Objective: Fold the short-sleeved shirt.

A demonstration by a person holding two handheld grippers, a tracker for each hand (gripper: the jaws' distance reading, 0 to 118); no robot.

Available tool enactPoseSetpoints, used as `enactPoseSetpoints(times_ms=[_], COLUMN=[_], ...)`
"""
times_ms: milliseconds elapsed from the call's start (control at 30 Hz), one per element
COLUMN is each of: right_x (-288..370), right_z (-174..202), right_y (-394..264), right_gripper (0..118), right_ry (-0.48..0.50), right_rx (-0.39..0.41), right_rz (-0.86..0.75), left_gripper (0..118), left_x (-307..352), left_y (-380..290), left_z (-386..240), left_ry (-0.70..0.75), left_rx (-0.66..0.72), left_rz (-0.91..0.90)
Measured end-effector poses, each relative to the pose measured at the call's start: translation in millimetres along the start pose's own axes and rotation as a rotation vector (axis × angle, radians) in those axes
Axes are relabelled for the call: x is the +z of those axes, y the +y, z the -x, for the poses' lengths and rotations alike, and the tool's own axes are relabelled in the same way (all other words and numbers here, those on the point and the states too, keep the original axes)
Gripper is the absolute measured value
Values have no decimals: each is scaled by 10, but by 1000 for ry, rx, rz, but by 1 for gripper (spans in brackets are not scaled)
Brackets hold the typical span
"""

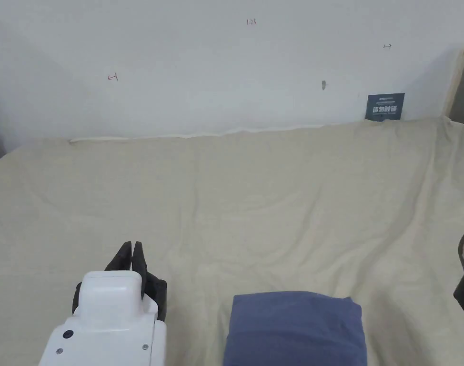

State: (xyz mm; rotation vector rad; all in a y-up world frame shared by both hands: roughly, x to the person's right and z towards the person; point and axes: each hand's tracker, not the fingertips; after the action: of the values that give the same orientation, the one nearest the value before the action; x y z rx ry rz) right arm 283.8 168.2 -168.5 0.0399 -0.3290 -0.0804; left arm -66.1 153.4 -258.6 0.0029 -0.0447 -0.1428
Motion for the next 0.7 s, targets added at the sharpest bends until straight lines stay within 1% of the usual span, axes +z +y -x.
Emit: enactPoseSetpoints(times_ms=[67,167,200,233,267,333,367,400,433,500,533,567,600,633,667,700], right_x=[-17,-85,-137,-204,-314,-624,-815,-1009,-1179,-1436,-1523,-1585,-1646,-1675,-1719,-1762], right_z=[-34,-23,-10,3,4,47,87,127,170,230,263,291,290,270,217,167], right_y=[104,335,413,482,529,548,501,389,216,-201,-402,-580,-748,-893,-1037,-1140], right_gripper=[0,0,0,0,0,0,0,0,0,0,0,0,0,0,0,0], right_ry=[5,35,75,134,220,372,455,513,537,528,512,525,502,478,420,391], right_rx=[-10,23,27,14,-23,-79,-100,-126,-150,-151,-110,-54,-25,-19,-46,-77], right_rz=[-4,-40,-36,-12,52,285,455,624,773,1003,1072,1133,1160,1192,1217,1242], left_gripper=[8,8,8,8,8,8,8,8,8,8,8,8,8,8,8,8], left_x=[13,-5,-18,-29,-45,-113,-161,-214,-266,-345,-374,-387,-400,-416,-432,-453], left_y=[44,117,139,157,174,189,186,176,145,70,25,-16,-60,-90,-134,-163], left_z=[26,82,108,138,161,240,280,303,331,354,345,337,337,345,340,342], left_ry=[-14,-18,-18,-19,-15,-59,-88,-124,-158,-187,-182,-177,-176,-183,-190,-195], left_rx=[4,25,42,71,98,169,205,242,275,294,275,264,256,251,251,251], left_rz=[-3,0,6,15,24,88,129,178,221,289,298,302,313,334,364,383])
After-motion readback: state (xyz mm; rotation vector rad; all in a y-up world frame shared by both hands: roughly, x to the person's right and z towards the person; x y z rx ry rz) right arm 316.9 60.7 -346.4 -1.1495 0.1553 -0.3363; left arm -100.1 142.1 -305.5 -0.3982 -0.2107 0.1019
